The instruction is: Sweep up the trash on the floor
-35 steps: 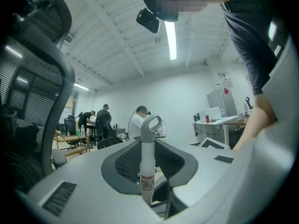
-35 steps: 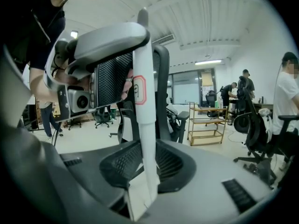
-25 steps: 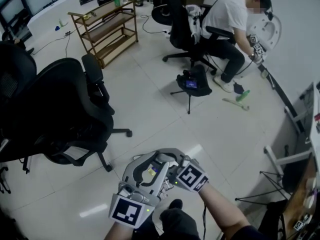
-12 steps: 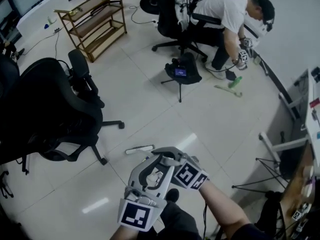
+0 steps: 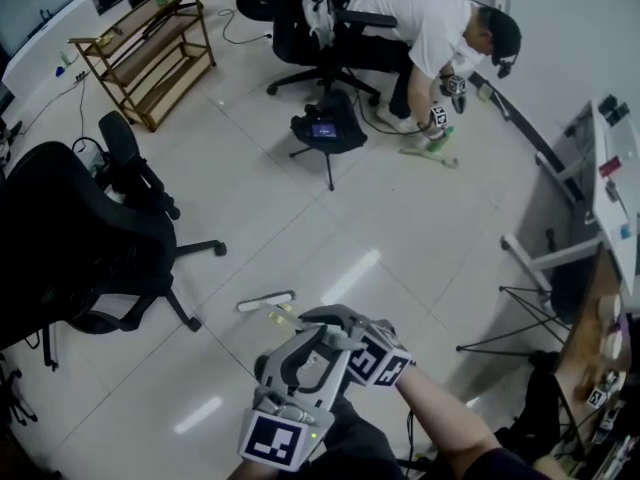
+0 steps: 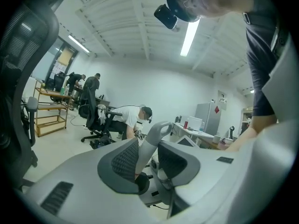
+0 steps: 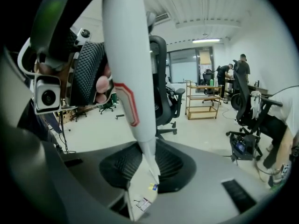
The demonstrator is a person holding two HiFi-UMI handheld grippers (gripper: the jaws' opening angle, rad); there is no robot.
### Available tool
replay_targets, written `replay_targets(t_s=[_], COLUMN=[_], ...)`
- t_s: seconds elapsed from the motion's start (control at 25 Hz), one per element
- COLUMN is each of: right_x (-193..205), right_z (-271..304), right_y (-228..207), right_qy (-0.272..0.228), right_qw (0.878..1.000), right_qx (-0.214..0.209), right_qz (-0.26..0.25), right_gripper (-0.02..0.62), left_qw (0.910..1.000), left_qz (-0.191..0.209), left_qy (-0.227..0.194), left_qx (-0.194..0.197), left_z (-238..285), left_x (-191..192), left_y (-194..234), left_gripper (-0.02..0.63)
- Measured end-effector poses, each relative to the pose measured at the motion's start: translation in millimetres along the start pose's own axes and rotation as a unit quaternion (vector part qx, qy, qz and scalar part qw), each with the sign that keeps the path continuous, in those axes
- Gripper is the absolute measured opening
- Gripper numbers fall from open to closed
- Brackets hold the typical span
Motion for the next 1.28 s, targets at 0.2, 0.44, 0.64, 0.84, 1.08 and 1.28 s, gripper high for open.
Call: replay_targets(t_s=[0.2, 0.44, 0.64, 0.84, 1.08, 1.28], right_x=[14.1, 31.9, 44.2, 48.0, 61.3, 62.6], right_z=[-17.4, -38.6, -55.9, -70.8, -75.6, -76.5], right_y=[7.5, 17.6, 30.8, 44.7, 63.9, 85.9], right_qy=[0.001, 0.003, 0.004, 0.005, 0.015, 0.015], right_qw=[1.0, 0.999, 0.999, 0.999, 0.998, 0.996], right_qx=[0.017, 0.034, 0.034, 0.031, 0.053, 0.081], right_qz=[0.013, 0.026, 0.024, 0.017, 0.026, 0.043], right_gripper=[0.101, 0.101, 0.101, 0.101, 0.101, 0.101], left_qw=[0.9998, 0.9995, 0.999, 0.9983, 0.9971, 0.9959], left_qz=[-0.015, -0.009, -0.003, 0.002, 0.007, 0.01], left_qy=[0.001, 0.006, 0.013, 0.018, 0.025, 0.031], left_qx=[0.015, 0.031, 0.043, 0.056, 0.071, 0.084], left_z=[0.3, -13.1, -25.9, -37.8, -51.6, -63.4], left_x=[2.9, 7.8, 12.3, 16.6, 21.8, 26.3], left_y=[-19.5, -34.7, -46.0, -58.0, -72.8, -86.6], left_gripper=[0.127, 0.127, 0.127, 0.127, 0.127, 0.127])
Point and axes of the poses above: the fingertips, and each gripper's own axes: z forward along the fingers, y to its left, x out of its underside, the point moved 3 cm from there along -z, backward along the fingers, and after that the axes turned 5 degrees about z, right-handed, at the moved point
